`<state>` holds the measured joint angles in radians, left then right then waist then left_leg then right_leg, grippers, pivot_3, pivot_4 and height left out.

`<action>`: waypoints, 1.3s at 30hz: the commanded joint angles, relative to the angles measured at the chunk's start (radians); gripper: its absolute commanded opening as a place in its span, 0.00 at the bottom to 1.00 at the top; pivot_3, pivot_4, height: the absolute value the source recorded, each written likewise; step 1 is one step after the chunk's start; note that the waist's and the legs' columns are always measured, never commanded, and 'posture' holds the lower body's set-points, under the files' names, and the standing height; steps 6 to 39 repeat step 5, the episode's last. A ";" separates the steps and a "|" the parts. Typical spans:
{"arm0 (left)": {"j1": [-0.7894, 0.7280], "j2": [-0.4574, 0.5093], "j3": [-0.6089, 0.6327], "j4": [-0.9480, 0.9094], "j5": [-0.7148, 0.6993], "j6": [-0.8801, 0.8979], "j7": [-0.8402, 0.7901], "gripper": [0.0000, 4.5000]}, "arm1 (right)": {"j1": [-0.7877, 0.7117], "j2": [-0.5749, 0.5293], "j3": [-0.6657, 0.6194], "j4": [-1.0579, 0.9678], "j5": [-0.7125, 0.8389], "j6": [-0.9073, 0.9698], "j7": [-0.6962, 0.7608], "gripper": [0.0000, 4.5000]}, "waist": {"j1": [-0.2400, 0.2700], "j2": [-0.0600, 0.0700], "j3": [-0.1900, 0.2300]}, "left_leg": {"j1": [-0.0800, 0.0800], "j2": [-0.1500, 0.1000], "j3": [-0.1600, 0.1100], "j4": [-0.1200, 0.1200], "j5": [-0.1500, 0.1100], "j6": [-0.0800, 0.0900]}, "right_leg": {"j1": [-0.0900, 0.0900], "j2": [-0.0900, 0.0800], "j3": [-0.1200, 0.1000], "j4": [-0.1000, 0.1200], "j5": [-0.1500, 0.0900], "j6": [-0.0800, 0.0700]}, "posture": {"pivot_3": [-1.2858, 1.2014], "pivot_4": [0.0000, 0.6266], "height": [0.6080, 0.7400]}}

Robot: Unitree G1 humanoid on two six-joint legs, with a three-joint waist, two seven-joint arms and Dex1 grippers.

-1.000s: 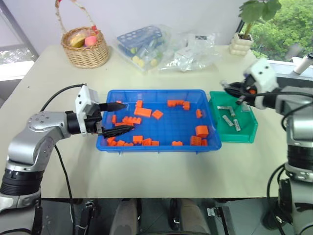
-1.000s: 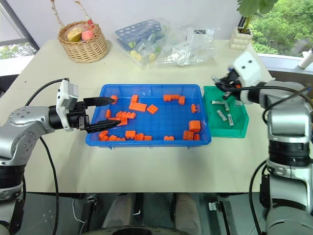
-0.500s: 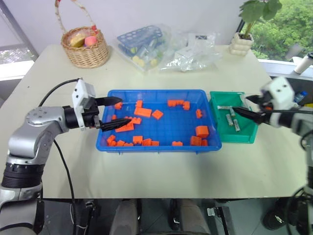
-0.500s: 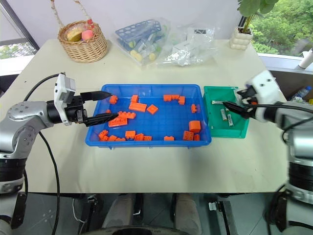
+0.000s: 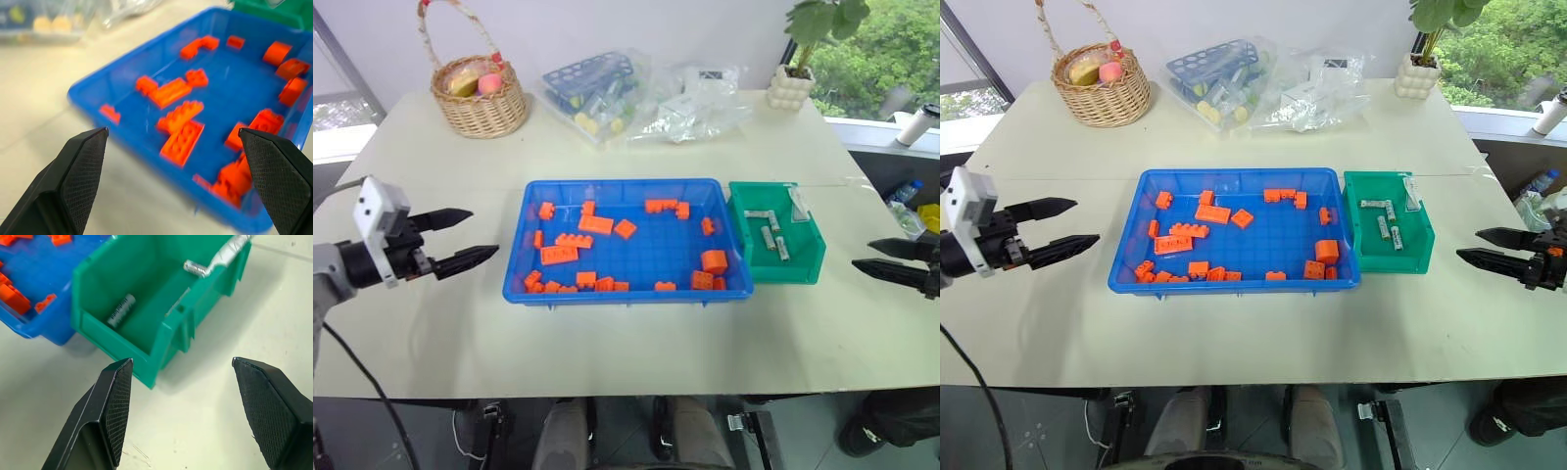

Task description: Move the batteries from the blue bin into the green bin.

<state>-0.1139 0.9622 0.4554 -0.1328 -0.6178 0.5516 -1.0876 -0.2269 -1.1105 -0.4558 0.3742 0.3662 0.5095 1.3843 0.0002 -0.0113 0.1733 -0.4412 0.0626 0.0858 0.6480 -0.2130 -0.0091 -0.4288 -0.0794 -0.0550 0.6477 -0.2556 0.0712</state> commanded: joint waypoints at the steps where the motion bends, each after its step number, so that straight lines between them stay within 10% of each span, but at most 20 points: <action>1: 0.013 0.028 0.063 -0.026 0.003 -0.014 0.006 1.00 | -0.024 -0.009 0.005 -0.032 0.029 -0.023 0.002 0.74 | 0.001 0.000 0.000 | 0.000 0.000 0.000 0.000 0.000 0.000 | 0.000 0.000 0.000 0.000 0.000 0.000 | 0.52 0.24 0.97; 39: 0.040 0.030 0.068 -0.051 0.007 -0.020 0.013 1.00 | -0.024 0.009 0.021 -0.057 0.043 -0.020 -0.017 0.74 | 0.004 0.000 0.000 | 0.000 0.000 0.000 0.000 0.000 0.000 | 0.000 -0.001 0.000 0.000 0.000 0.000 | 0.52 0.24 0.97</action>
